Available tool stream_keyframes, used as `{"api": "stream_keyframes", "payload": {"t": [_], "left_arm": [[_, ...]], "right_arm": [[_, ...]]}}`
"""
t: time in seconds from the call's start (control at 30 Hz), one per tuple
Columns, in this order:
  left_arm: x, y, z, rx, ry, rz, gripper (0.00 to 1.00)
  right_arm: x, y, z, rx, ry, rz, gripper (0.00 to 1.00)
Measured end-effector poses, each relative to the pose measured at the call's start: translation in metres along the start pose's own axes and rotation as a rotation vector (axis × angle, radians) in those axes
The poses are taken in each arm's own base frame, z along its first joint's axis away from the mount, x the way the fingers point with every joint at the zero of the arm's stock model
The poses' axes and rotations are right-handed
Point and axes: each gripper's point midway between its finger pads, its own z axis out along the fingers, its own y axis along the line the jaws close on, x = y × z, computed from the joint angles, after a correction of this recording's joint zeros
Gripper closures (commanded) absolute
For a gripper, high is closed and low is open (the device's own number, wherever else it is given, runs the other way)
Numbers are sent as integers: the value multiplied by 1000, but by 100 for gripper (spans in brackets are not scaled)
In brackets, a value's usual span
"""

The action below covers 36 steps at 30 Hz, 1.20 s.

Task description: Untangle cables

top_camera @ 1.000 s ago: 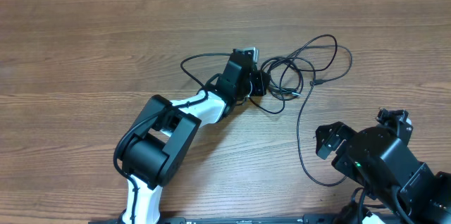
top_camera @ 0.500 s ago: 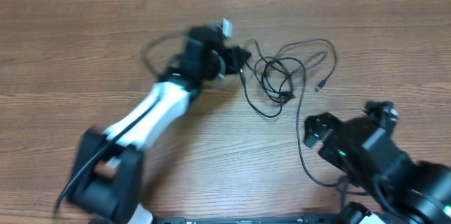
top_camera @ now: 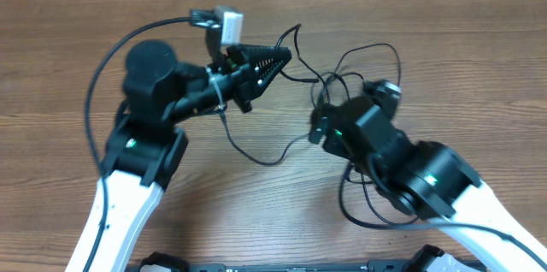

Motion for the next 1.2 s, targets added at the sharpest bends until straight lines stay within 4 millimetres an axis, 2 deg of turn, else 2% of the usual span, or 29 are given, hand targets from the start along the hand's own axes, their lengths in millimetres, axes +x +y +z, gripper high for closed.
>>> {"api": "stream_keyframes", "payload": {"t": [0.17, 0.3, 0.37, 0.4, 0.47, 0.5, 0.6, 0.7, 0.8, 0.87, 0.93, 1.0, 1.03, 1.07, 1.1, 1.13, 1.2], "left_arm": [[-52, -45, -37, 20, -123, 133, 96], [-87, -74, -69, -14, -201, 209, 96], [-97, -91, -80, -13, -216, 228, 96], [-100, -103, -84, 2, -214, 240, 96], [-102, -114, -87, 26, -208, 254, 96], [-103, -119, -88, 38, -207, 264, 96], [-102, -128, -91, 62, -195, 272, 96], [-102, -124, -93, 45, -184, 256, 96], [-96, -106, -97, -18, -160, 214, 96], [-89, -91, -99, -66, -133, 179, 96], [-81, -75, -100, -124, -105, 139, 96], [-74, -62, -100, -176, -84, 105, 94], [-71, -55, -100, -203, -74, 90, 91], [-68, -48, -100, -227, -66, 75, 86], [-66, -40, -99, -251, -57, 60, 75], [-64, -32, -98, -273, -46, 46, 58], [-59, -18, -94, -297, -21, 16, 0]], "right_arm": [[4, 10, 34, 37, 23, -218, 6], [-11, 41, 55, -33, -57, -352, 2], [-23, 63, 64, -88, -122, -427, 6], [-28, 76, 71, -117, -161, -491, 14], [-32, 97, 83, -174, -199, -563, 45], [-31, 102, 91, -181, -202, -603, 67], [-20, 97, 120, -131, -168, -682, 94], [-33, 75, 136, -29, -177, -667, 96], [-70, 39, 138, 77, -205, -595, 96], [-104, 11, 132, 124, -206, -522, 96], [-131, 0, 116, 95, -196, -460, 96], [-153, 9, 88, -20, -193, -415, 96], [-163, 20, 71, -90, -209, -407, 96], [-173, 37, 46, -186, -240, -410, 96], [-179, 54, 21, -270, -272, -428, 96], [-183, 70, -6, -354, -307, -457, 96], [-181, 95, -60, -491, -375, -515, 96]]}}
